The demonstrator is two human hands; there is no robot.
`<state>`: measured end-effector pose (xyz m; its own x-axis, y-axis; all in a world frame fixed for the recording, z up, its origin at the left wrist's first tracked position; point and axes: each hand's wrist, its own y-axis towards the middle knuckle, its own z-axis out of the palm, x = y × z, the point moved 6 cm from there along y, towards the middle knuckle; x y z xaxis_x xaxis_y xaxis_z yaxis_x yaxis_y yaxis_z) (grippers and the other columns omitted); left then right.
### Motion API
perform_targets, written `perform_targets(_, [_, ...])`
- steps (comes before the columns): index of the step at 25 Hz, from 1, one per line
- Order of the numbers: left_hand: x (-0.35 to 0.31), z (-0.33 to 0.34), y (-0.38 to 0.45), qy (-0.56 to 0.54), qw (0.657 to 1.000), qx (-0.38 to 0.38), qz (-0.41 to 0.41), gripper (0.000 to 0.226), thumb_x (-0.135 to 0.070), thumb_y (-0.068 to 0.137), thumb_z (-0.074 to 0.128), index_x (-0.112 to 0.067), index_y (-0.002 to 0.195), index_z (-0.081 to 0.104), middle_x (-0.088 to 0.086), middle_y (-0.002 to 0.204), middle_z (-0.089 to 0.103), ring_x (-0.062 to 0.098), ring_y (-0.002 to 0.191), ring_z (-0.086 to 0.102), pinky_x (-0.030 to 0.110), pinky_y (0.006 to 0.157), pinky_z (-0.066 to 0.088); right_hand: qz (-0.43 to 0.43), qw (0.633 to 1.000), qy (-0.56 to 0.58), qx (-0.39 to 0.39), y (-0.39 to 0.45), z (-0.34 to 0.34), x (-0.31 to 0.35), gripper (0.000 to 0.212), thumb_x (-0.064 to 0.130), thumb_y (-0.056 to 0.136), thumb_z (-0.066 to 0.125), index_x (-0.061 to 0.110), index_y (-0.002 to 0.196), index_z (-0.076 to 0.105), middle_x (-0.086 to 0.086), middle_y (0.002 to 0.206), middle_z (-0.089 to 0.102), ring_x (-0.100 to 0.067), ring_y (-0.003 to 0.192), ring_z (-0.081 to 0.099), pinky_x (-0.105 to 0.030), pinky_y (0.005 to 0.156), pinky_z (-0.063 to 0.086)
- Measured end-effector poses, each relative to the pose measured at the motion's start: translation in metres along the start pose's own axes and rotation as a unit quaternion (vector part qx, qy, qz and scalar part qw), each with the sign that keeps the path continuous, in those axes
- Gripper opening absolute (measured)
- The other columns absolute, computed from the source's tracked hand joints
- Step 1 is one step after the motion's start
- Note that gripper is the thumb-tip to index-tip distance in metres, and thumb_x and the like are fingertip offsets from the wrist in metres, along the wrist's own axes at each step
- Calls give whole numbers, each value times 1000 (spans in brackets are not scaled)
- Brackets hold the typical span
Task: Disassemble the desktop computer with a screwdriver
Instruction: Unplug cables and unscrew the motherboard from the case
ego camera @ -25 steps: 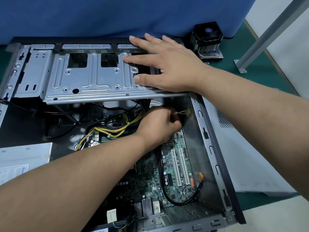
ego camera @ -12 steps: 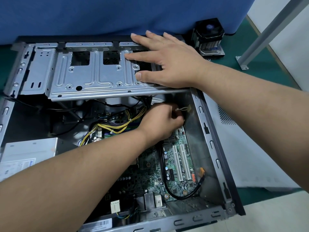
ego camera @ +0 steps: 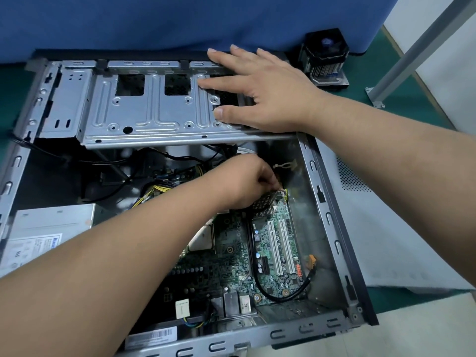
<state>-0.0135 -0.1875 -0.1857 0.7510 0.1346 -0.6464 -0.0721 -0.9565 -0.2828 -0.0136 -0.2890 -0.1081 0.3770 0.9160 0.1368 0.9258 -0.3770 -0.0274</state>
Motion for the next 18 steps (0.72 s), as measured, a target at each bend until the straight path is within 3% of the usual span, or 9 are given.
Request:
perform_targets(3, [-4,-9,-5,57,992,-110,29,32,-9,95,58,-25,115,78,-1,115,76,23,108,66,26,90,45,0,1000,3,1,0,0,0,67,82,86,28,58,149,35,18,170,11,-14,158,6,-47,127,4])
perform_targets(7, [0,-7,-5,27,983,-180,-1,30,-8,91,54,-13,115,72,14,118,70,37,111,62,44,94,50,1,1000,8,2,0,-2,1,68,82,86,29,57,149,36,18,170,11,-14,158,6,-48,127,5])
perform_targets(11, [7,-5,7,26,985,-171,5,34,-10,96,54,-17,125,69,12,129,67,35,118,59,42,98,49,3,1000,8,1,-1,-2,1,68,82,85,29,58,149,36,18,170,11,-13,158,6,-48,127,4])
perform_targets(18, [5,6,18,83,977,-194,11,24,-20,94,61,-17,113,75,10,115,72,34,108,63,39,94,50,8,1000,11,3,-2,-4,2,65,80,88,32,59,149,36,20,169,10,-11,157,5,-49,127,5])
